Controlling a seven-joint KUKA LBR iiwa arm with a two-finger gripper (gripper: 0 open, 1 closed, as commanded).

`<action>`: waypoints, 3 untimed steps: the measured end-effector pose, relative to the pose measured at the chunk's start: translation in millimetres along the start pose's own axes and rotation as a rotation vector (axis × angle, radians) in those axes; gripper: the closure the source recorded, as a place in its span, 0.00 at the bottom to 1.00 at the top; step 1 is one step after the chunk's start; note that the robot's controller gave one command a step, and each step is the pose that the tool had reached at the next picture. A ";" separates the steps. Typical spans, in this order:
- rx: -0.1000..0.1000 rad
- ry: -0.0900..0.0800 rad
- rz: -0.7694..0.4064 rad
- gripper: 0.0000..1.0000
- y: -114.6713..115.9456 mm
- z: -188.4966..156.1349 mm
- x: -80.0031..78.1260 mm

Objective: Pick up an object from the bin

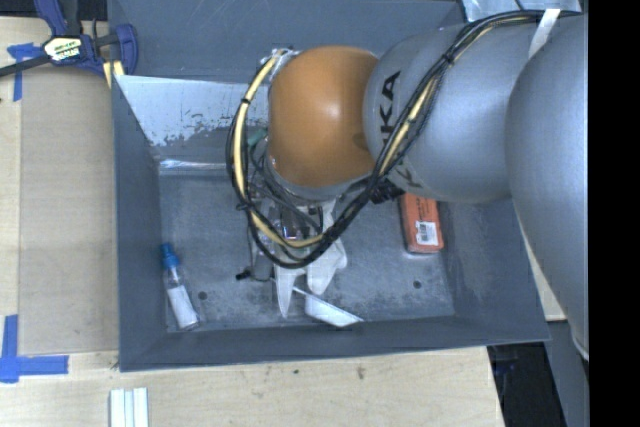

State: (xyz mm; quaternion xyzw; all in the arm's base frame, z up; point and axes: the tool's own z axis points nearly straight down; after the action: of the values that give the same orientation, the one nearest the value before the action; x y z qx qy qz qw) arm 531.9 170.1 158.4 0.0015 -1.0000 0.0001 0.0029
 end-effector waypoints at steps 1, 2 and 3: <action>-0.001 -0.008 0.003 0.00 -0.9 -4.7 -2.0; -0.002 -0.014 -0.260 0.00 -26.5 30.0 -23.2; 0.001 -0.009 -0.392 0.00 -83.4 45.2 -68.4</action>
Offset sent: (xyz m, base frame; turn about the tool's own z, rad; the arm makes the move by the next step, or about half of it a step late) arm 0.0515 -0.0743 -0.0884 -0.6141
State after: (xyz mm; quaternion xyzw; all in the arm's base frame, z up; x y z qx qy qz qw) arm 600.3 86.9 112.9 0.1960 -0.9806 -0.0002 -0.0016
